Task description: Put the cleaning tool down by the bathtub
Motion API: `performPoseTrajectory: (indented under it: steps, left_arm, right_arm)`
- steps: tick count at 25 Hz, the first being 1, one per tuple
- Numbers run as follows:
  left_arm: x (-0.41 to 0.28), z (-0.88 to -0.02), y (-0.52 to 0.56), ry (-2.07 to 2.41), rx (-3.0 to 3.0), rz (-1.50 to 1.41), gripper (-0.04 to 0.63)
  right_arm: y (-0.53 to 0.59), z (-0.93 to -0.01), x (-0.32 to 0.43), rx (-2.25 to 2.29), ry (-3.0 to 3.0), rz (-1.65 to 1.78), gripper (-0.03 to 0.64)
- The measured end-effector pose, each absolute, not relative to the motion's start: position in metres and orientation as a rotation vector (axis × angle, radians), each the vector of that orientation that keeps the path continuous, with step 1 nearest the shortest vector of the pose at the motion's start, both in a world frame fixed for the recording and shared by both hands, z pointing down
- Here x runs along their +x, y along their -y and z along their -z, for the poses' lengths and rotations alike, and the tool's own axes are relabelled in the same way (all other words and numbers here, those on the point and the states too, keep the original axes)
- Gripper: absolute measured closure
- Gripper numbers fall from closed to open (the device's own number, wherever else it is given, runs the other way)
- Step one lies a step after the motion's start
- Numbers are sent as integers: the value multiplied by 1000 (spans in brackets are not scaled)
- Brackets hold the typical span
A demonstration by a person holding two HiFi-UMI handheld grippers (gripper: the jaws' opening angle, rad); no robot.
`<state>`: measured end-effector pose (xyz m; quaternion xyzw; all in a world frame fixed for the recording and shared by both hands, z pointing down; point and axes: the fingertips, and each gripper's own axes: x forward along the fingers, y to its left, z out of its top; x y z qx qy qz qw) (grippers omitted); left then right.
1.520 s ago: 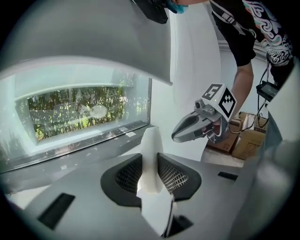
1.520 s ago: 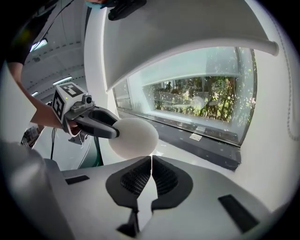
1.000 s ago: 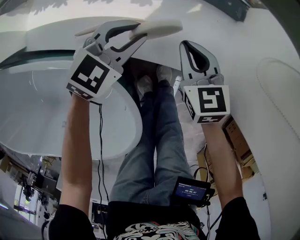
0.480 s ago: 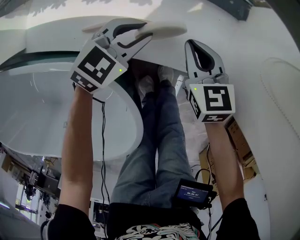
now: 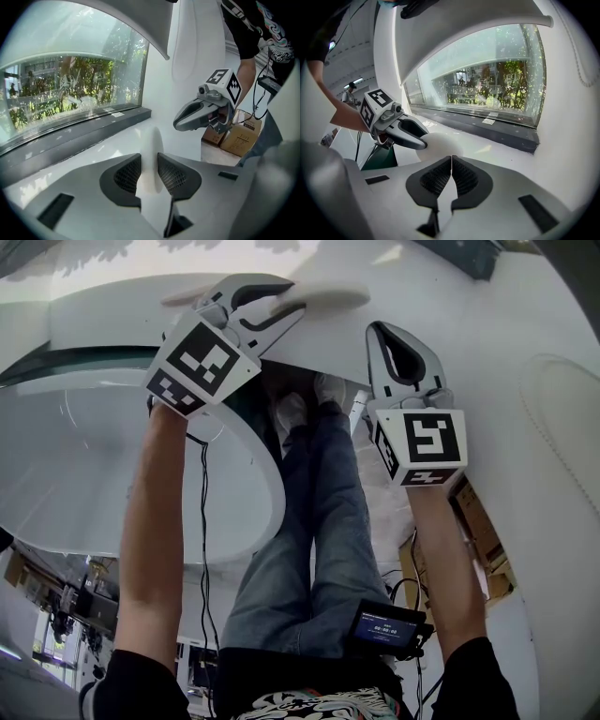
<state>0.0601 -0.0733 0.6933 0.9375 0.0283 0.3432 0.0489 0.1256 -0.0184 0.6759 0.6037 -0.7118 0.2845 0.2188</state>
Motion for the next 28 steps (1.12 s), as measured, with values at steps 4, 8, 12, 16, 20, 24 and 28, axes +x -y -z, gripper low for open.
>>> performPoseTrajectory:
  steps: [4,8,12,16,20,24,28]
  left_arm:
    - [62,-695,77,-58,2843,-1029,482]
    - [63,-695,81,-6,2843,-1032,476]
    - [63,-694,83,29,2873,-1050,463]
    - [61,-692,88,93,2886,-1049,437]
    - [58,-694,94,122,2868,-1053,434]
    - [57,-694,96,133,2868,-1050,434]
    - [58,-683,100,222,2927,-1019,434]
  right_arm:
    - [17,-677,128,1672,1962,-790,589]
    - [17,-676,129,1667,1962,-794,589]
    - [18,-677,128,1663,1965,-798,589]
    - [18,-676,129,1659,1966,-794,589]
    - [18,-676,130,1663,1964,-802,589]
    - [18,-677,130,1665,1959,-797,589]
    - [16,-675,137,1690,1950,-753,589]
